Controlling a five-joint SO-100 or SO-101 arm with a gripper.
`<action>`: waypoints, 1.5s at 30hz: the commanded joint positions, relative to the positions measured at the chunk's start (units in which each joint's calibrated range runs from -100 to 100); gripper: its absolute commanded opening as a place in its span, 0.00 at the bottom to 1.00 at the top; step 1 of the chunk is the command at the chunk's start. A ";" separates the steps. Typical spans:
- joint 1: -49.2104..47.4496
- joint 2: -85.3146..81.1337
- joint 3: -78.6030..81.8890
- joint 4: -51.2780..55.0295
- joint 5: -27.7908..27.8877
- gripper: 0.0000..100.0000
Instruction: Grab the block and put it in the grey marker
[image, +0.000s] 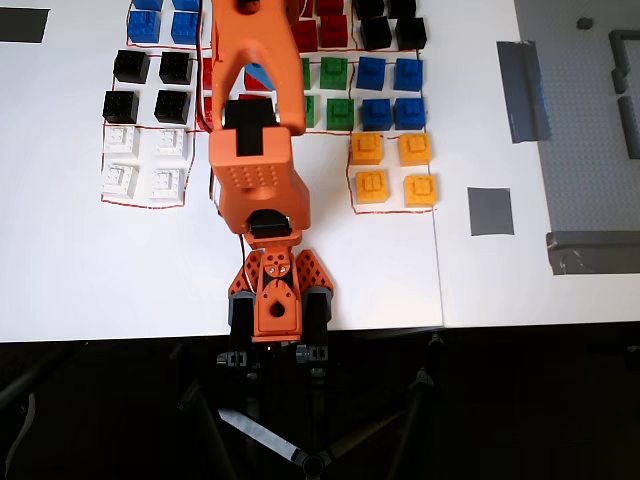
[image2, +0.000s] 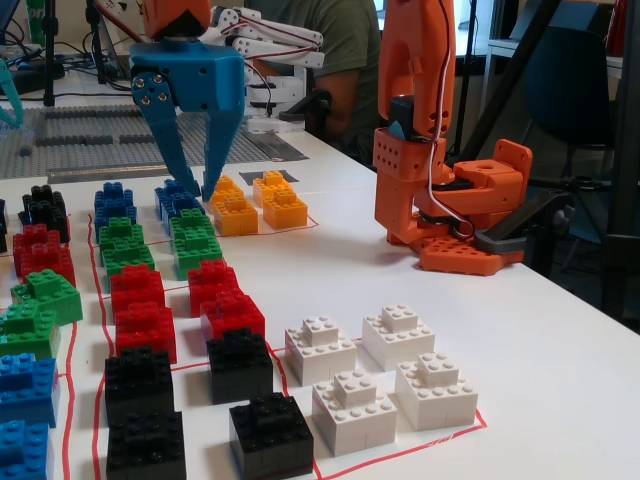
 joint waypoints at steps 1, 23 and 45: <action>-2.49 -7.64 0.71 1.63 -1.22 0.00; -2.32 -5.74 -1.20 1.71 -1.47 0.00; -9.64 -5.91 -8.28 5.47 -11.58 0.00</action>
